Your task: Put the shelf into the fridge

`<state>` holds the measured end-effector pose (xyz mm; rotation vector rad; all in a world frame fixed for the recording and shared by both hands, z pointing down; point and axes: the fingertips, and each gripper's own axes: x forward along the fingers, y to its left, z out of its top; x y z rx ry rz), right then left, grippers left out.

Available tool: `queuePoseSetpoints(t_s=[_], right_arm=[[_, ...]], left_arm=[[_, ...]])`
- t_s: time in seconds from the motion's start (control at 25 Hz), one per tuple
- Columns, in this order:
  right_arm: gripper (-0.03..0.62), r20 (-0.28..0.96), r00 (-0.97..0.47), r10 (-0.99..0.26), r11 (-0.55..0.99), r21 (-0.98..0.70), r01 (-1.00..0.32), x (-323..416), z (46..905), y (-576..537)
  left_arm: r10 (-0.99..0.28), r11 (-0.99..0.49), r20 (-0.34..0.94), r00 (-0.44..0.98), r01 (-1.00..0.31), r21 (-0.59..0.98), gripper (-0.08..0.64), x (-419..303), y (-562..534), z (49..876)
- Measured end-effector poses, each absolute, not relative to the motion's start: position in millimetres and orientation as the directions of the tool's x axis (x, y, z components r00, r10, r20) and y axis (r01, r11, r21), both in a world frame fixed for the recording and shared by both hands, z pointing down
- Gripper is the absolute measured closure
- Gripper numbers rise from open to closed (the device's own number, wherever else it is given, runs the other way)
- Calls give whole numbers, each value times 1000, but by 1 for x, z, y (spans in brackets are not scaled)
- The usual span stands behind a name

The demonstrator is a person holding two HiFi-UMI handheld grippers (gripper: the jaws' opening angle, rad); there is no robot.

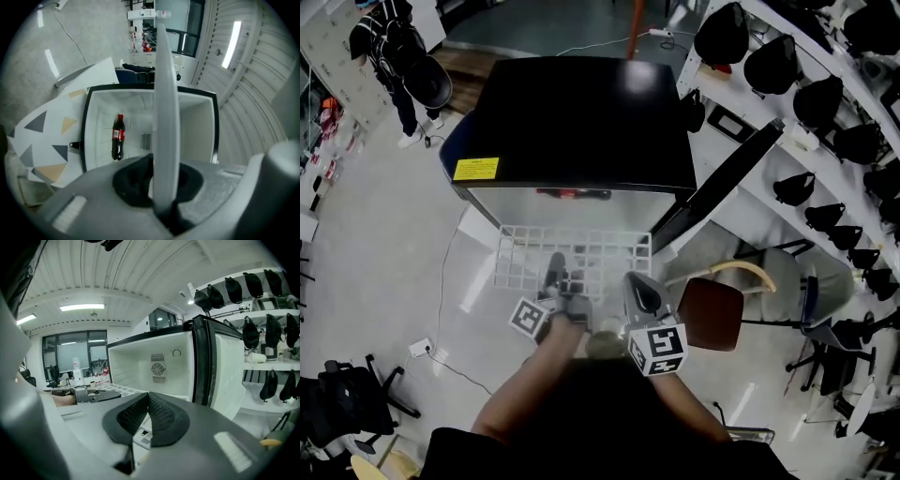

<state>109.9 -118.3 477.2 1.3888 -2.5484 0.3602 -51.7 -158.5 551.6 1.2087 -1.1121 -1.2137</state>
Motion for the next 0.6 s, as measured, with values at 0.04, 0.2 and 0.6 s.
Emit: queuePoseSetpoints(t_s=[0.04,0.2,0.6], right_arm=[[591,306,-531,-790,525,-108,-844,112,478,-124],[591,312,-547,-777,539,-120,-833,117,483,-138],[591,299,-602,-740,587,-150,-796,128,490,-155]], left_arm=[[-999,-23,-26,45,69,997,528,-50,-162,552],[-1000,-12,-14,23,82,997,528,-43,-172,557],[-999,-46,-47,18,52,998,528,-44,-178,554]])
